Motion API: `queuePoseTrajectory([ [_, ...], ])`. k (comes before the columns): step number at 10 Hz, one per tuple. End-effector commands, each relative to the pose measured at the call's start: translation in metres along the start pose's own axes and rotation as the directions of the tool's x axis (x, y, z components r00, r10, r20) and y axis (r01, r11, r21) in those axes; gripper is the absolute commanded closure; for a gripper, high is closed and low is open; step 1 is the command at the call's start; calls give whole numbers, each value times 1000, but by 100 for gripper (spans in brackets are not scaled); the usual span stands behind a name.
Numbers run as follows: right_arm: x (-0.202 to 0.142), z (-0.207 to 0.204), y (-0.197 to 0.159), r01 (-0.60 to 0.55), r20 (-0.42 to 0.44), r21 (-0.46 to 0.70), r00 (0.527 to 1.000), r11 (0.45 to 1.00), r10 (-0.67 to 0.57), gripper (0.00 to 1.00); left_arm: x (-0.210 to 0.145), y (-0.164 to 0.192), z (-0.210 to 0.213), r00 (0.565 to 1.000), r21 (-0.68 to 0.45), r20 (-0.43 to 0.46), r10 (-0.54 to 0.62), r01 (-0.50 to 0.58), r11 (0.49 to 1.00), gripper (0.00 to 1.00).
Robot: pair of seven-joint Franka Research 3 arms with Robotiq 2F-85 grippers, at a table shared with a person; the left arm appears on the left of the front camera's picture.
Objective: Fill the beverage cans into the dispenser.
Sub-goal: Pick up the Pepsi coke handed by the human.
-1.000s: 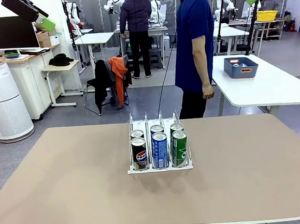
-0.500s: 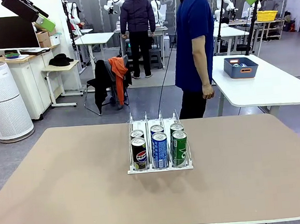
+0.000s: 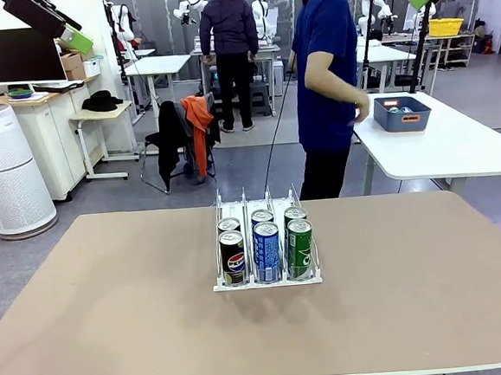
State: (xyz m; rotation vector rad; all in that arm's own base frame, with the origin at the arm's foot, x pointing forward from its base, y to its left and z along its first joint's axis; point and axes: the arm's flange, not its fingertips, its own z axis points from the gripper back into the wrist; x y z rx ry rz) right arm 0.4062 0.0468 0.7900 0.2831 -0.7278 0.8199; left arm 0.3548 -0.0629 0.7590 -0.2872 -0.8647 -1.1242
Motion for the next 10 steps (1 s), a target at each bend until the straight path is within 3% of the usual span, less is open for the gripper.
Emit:
queuePoseTrajectory([
  [1,-1,-1,1,-2,-6,6,1000,1000,2,0,-1,0,1,1000,5,-6,-3,3,1000,0],
  [10,-1,-1,1,-2,-6,6,1000,1000,2,0,-1,0,1,1000,5,-6,-3,3,1000,0],
])
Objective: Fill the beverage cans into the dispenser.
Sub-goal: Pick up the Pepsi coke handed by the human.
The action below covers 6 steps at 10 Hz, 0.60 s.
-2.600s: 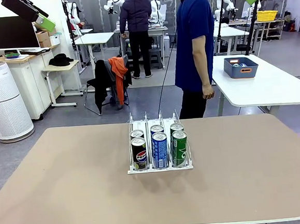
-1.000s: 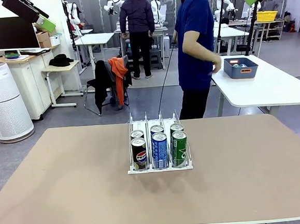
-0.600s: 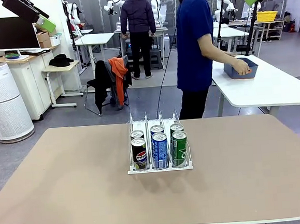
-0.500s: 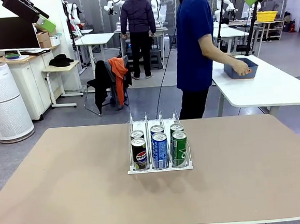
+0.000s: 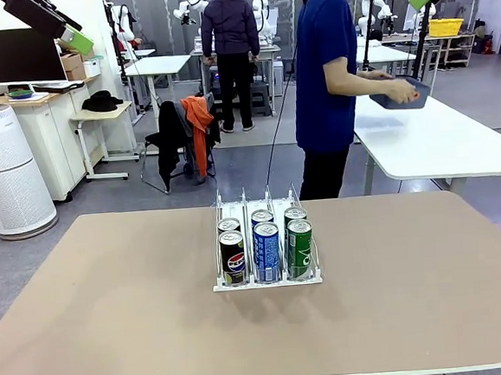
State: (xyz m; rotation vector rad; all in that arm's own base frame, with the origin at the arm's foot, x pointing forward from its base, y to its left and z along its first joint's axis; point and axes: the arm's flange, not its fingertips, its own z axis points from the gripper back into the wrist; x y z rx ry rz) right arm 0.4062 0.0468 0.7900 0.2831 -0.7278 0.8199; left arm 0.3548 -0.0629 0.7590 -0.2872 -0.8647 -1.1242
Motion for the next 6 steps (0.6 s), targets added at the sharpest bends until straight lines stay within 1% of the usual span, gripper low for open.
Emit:
queuePoseTrajectory([
  [1,-1,-1,1,-2,-6,6,1000,1000,2,0,-1,0,1,1000,5,-6,-3,3,1000,0],
  [6,-1,-1,1,-2,-6,6,1000,1000,2,0,-1,0,1,1000,5,-6,-3,3,1000,0],
])
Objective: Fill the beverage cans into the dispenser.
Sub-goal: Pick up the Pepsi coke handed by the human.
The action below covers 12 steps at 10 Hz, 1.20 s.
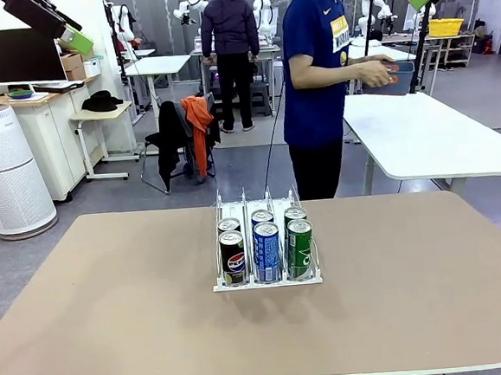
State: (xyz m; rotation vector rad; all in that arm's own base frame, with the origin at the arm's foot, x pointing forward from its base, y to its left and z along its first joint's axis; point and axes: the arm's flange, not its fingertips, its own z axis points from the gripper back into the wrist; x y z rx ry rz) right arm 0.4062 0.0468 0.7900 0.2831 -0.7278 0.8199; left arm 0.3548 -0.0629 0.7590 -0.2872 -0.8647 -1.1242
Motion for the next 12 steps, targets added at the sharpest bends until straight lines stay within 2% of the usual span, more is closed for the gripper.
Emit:
queuePoseTrajectory([
  [1,-1,-1,1,-2,-6,6,1000,1000,2,0,-1,0,1,1000,5,-6,-3,3,1000,0],
  [12,-1,-1,1,-2,-6,6,1000,1000,2,0,-1,0,1,1000,5,-6,-3,3,1000,0],
])
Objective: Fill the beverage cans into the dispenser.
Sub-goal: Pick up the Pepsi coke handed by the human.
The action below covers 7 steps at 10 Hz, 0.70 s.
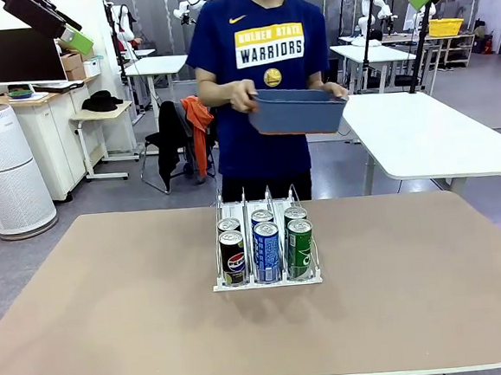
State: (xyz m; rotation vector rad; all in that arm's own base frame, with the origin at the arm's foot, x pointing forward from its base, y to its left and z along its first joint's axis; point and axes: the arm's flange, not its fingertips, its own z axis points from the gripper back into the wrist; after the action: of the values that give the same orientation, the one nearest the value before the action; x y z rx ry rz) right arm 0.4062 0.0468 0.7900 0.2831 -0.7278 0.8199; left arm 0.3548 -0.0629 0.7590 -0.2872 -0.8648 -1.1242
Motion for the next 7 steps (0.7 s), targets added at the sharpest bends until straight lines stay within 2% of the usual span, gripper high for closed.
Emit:
queuePoseTrajectory([
  [1,-1,-1,1,-2,-6,6,1000,1000,2,0,-1,0,1,1000,5,-6,-3,3,1000,0],
  [7,-1,-1,1,-2,-6,6,1000,1000,2,0,-1,0,1,1000,5,-6,-3,3,1000,0],
])
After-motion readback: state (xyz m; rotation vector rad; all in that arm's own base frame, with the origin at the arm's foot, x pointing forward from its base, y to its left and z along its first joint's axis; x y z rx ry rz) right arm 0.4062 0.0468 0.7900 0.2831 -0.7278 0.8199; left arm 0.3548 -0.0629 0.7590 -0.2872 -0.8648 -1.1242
